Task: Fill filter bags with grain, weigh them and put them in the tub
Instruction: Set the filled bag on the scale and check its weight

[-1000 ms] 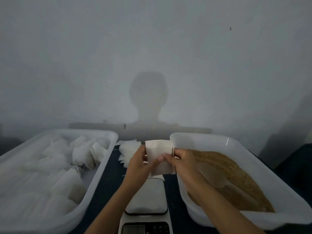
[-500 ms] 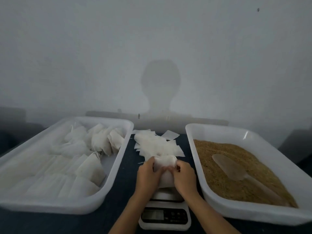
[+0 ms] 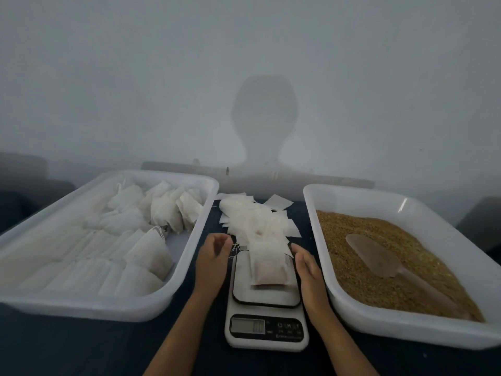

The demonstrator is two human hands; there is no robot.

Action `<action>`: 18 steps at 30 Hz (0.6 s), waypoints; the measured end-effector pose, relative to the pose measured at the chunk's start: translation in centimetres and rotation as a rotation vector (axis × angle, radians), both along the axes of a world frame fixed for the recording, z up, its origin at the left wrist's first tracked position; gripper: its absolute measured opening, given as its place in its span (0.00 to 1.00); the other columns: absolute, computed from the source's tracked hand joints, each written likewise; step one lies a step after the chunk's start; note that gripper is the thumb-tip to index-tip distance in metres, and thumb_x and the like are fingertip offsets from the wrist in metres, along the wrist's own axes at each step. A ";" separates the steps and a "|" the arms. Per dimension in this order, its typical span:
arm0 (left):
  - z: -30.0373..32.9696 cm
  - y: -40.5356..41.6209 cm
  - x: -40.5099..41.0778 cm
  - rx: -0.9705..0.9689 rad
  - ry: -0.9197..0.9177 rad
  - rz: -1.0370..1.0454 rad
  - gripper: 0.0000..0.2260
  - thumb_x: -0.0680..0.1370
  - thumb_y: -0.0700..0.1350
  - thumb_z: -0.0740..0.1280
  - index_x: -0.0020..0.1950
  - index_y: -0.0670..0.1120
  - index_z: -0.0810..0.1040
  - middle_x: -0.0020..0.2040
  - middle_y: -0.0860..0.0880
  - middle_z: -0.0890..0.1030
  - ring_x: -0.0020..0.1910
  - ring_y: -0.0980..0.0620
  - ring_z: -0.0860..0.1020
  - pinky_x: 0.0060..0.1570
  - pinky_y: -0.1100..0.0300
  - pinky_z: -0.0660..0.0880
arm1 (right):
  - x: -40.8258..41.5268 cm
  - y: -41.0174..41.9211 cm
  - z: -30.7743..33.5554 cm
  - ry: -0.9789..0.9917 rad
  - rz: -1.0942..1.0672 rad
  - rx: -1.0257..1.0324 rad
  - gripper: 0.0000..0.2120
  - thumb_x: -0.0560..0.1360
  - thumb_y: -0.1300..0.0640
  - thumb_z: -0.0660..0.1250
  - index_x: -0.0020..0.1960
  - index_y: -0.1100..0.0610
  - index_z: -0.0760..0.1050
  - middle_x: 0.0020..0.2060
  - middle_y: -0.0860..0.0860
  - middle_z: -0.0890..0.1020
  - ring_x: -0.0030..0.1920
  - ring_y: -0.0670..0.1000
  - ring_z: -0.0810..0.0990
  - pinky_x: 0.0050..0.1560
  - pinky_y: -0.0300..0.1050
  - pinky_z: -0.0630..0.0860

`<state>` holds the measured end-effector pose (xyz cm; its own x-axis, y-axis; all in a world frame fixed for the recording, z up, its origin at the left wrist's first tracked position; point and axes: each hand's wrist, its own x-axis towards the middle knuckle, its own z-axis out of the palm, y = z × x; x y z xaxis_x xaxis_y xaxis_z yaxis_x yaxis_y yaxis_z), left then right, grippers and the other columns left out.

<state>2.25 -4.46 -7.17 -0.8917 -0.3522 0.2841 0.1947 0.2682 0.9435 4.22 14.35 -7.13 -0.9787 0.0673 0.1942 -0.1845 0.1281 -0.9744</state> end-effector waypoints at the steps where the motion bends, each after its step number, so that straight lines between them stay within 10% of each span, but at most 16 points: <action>1: -0.3 -0.2 0.0 0.074 -0.022 0.005 0.02 0.79 0.41 0.63 0.50 0.46 0.75 0.46 0.51 0.79 0.46 0.57 0.76 0.43 0.73 0.69 | 0.1 0.2 0.0 -0.013 0.009 -0.045 0.15 0.81 0.56 0.54 0.66 0.55 0.71 0.60 0.46 0.76 0.59 0.37 0.75 0.57 0.29 0.71; 7: -0.5 -1.0 0.1 0.271 -0.031 0.067 0.04 0.79 0.35 0.61 0.50 0.40 0.75 0.45 0.47 0.79 0.43 0.60 0.75 0.53 0.60 0.70 | -0.1 0.9 0.5 -0.020 0.026 -0.058 0.18 0.82 0.61 0.50 0.69 0.65 0.66 0.62 0.59 0.74 0.64 0.54 0.71 0.66 0.44 0.65; 18: -0.7 -1.0 0.0 0.306 -0.055 0.074 0.05 0.78 0.33 0.61 0.49 0.40 0.74 0.45 0.47 0.79 0.43 0.60 0.76 0.53 0.60 0.70 | -0.3 1.0 0.2 0.005 0.060 -0.093 0.17 0.81 0.64 0.51 0.67 0.69 0.67 0.61 0.63 0.75 0.63 0.56 0.73 0.62 0.41 0.66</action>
<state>2.23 -5.48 -7.90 -0.8716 -0.4784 0.1069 0.1315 -0.0180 0.9912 3.93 15.35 -6.91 -0.9806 0.0267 0.1944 -0.1938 0.0254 -0.9807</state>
